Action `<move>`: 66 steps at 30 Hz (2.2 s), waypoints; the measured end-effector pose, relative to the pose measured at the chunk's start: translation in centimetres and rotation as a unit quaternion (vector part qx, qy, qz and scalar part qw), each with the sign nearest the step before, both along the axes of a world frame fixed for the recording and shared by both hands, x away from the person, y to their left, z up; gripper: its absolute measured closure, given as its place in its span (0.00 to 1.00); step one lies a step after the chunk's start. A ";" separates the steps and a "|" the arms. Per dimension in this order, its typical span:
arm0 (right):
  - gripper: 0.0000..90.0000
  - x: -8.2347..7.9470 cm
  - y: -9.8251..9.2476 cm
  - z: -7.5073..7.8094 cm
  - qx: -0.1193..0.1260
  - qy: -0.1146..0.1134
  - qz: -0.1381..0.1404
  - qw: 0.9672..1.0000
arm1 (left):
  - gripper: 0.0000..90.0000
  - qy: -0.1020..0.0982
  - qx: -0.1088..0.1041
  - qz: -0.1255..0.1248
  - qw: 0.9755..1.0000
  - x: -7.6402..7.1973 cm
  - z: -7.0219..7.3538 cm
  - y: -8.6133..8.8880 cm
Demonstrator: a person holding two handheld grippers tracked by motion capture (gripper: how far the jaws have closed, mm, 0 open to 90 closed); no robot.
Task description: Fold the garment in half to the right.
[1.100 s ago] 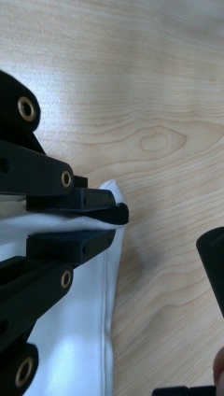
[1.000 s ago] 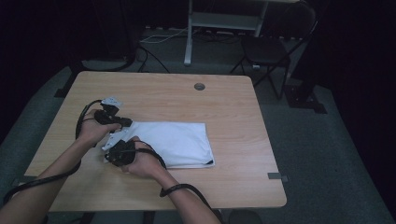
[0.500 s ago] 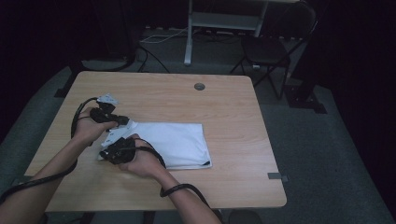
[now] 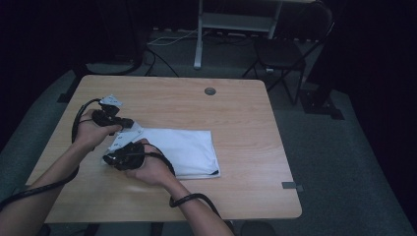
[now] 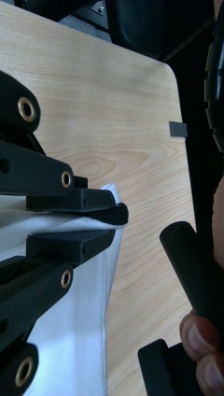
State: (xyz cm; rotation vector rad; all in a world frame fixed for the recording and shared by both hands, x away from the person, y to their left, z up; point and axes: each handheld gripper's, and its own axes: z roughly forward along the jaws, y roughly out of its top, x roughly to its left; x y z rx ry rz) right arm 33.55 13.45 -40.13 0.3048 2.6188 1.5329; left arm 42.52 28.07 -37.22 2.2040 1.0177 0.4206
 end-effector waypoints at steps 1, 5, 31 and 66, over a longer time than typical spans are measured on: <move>0.90 0.0 -0.1 0.1 0.002 0.002 -0.001 1.000 | 0.94 -0.001 -0.001 0.000 1.000 0.0 0.1 0.0; 0.90 0.0 -0.2 0.6 0.012 0.002 0.001 1.000 | 0.94 -0.005 0.001 -0.001 1.000 -0.1 0.7 -0.2; 0.90 -0.1 -1.0 1.7 0.033 0.001 -0.002 0.999 | 0.94 -0.015 0.014 0.001 1.000 -0.2 2.0 -0.4; 0.90 -0.2 -2.6 3.9 0.074 0.006 -0.007 0.997 | 0.94 -0.037 0.014 -0.002 0.999 -0.6 4.7 -1.0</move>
